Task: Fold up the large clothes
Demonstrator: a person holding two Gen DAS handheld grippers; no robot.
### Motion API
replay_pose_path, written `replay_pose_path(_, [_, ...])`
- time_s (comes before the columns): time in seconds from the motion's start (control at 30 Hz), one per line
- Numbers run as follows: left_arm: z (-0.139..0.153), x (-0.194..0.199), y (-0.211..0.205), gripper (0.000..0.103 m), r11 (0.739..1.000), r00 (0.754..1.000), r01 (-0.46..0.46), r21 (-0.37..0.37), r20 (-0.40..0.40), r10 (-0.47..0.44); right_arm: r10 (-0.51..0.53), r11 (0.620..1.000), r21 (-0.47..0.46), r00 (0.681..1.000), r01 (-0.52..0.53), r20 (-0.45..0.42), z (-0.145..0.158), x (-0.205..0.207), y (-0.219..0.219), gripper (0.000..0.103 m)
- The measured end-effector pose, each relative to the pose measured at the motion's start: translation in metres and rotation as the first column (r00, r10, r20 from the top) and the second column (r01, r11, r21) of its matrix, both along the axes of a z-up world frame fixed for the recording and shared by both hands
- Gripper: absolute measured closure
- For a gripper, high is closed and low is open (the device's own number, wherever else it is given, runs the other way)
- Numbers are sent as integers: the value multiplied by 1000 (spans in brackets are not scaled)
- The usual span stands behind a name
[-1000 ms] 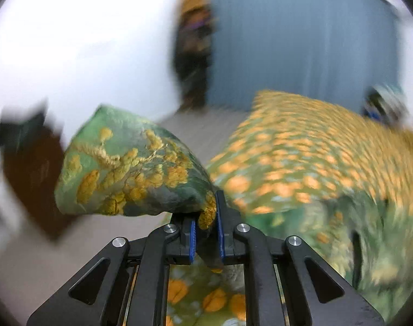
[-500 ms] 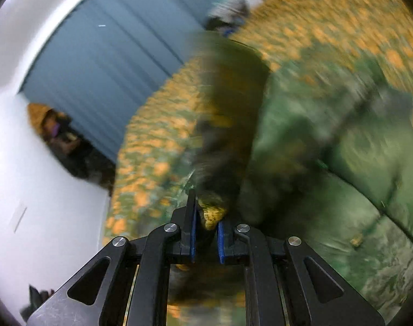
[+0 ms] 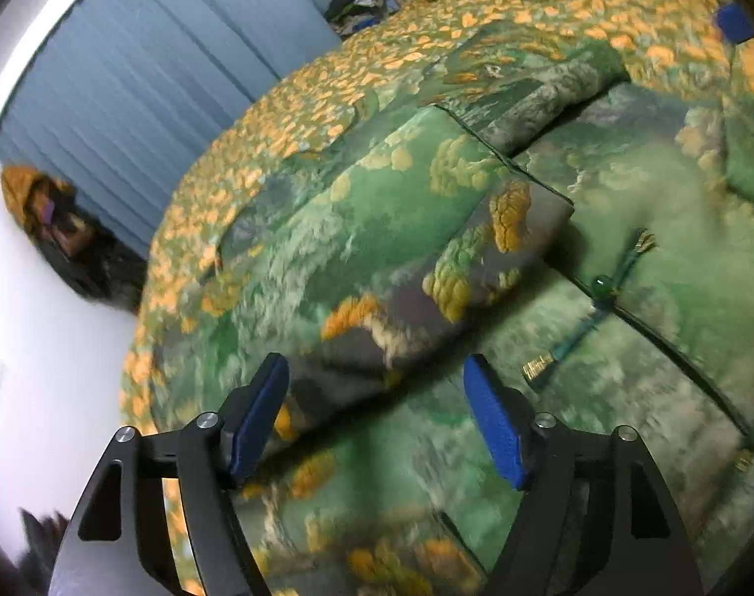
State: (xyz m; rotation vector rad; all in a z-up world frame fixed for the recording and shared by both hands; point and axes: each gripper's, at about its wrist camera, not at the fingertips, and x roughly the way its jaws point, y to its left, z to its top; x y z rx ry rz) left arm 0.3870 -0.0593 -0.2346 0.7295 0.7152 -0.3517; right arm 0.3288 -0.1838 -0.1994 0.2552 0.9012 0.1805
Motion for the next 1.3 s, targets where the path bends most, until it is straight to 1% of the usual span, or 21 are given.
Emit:
replay_pose_path(0.13, [9,4,28,27,989,993,-101,-109,-76,93,10,981,193,997,5,-77,-25,53,-5,28])
replay_pose_path(0.17, [16,4,38,27,979,987,-140,-148,-94,127,2,971,236,993,25,-115,-38,71,-4,28])
replay_pose_path(0.23, [20,4,55,26,964,980,-188,-189,-107,170,-1,952,303,987,50,-161,-57,92,-1,28])
replay_pose_path(0.3, [27,4,72,25,944,970,-237,-230,-115,216,-7,933,352,979,81,-206,-78,111,8,28])
replay_pose_path(0.37, [30,0,88,23,924,960,-276,-265,-131,249,16,915,397,978,70,-209,-91,122,20,28])
replay_pose_path(0.4, [29,1,95,23,916,955,-292,-274,-140,263,19,915,398,977,69,-212,-95,126,26,28])
replay_pose_path(0.43, [27,4,102,23,908,949,-309,-282,-153,275,25,916,395,976,63,-215,-97,128,32,28])
replay_pose_path(0.47, [25,5,110,23,898,941,-330,-290,-172,290,36,925,378,976,50,-216,-98,130,42,42])
replay_pose_path(0.5, [22,8,114,23,893,937,-343,-292,-180,300,35,941,335,974,43,-223,-96,132,50,76])
replay_pose_path(0.53, [20,10,118,23,885,929,-362,-294,-190,317,32,957,289,973,36,-227,-93,134,56,87])
replay_pose_path(0.57, [18,12,125,23,873,920,-384,-302,-200,336,37,964,265,976,21,-214,-87,135,63,88])
replay_pose_path(0.63, [18,16,137,23,847,905,-421,-324,-219,365,71,971,237,988,-38,-135,-62,142,78,90])
replay_pose_path(0.7, [19,23,145,23,814,886,-460,-355,-239,397,77,974,218,995,-62,-63,-39,155,83,90])
replay_pose_path(0.77, [21,31,154,23,779,868,-494,-385,-259,423,58,973,225,998,-53,-13,-18,178,79,90])
replay_pose_path(0.87, [26,32,161,23,746,854,-520,-417,-274,443,35,976,214,999,-42,37,-1,202,67,90])
replay_pose_path(0.93, [26,31,162,23,742,854,-520,-423,-276,442,22,984,174,999,-29,40,0,214,60,90])
replay_pose_path(1.03, [23,31,161,23,754,858,-513,-410,-273,436,-5,993,121,1000,5,1,-17,215,42,90])
replay_pose_path(1.13, [17,36,158,23,763,855,-516,-388,-289,431,-49,998,23,997,50,-57,-51,221,26,90])
replay_pose_path(1.23, [16,44,153,23,767,851,-519,-377,-309,424,-64,998,-33,992,61,-110,-80,232,17,90])
replay_pose_path(1.27, [19,47,150,23,773,856,-510,-378,-314,412,-65,997,-43,991,60,-118,-87,234,16,87])
replay_pose_path(1.3, [22,50,148,23,778,861,-501,-378,-312,402,-66,997,-53,991,60,-117,-88,233,17,79])
